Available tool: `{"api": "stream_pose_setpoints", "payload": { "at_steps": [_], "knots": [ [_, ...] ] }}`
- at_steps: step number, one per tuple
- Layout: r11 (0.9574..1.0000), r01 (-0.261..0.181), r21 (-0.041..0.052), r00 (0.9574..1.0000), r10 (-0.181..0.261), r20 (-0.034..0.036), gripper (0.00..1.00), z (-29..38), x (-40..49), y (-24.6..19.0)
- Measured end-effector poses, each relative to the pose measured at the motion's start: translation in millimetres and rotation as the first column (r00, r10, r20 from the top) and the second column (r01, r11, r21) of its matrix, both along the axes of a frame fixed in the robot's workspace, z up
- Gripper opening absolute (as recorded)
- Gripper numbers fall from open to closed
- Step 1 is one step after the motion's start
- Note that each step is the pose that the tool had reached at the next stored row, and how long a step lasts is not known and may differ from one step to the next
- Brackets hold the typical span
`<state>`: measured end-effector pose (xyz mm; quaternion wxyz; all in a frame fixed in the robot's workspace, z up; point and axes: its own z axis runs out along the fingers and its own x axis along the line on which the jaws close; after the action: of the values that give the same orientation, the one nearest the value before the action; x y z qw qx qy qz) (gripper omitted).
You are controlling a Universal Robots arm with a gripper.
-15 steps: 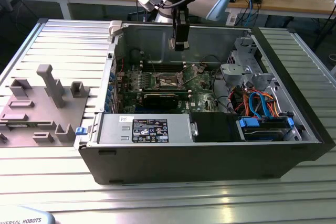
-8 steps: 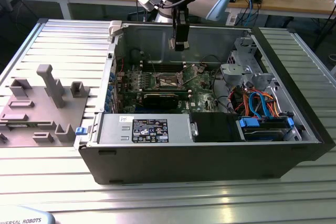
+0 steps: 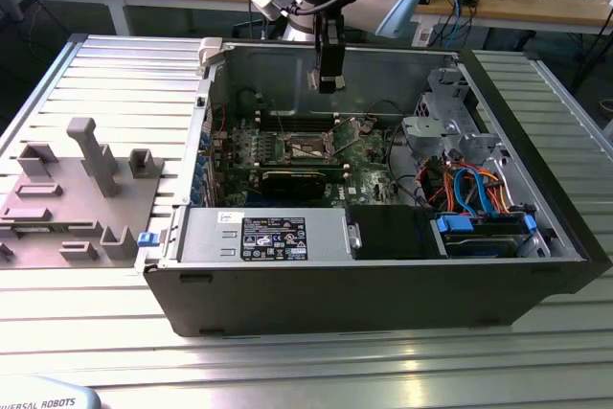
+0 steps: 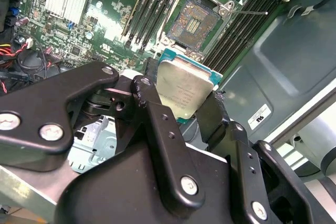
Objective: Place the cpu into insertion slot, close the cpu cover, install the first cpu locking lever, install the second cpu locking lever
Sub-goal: 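Close the cpu cover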
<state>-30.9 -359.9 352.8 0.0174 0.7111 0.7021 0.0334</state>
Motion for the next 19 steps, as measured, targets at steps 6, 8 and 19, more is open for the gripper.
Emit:
{"api": "stream_pose_setpoints", "payload": {
  "at_steps": [6, 8, 19],
  "knots": [
    [1.0, 0.005, -0.0001, 1.0, -0.005, 0.0, 0.54, 0.0, 0.0, 0.0],
    [1.0, 0.007, -0.0001, 1.0, -0.007, 0.0, 0.54, 0.0, 0.0, 0.0],
    [0.9999, 0.014, 0.0, 0.9999, -0.014, 0.0, 0.54, 0.0, 0.0, 0.0]
  ]
}}
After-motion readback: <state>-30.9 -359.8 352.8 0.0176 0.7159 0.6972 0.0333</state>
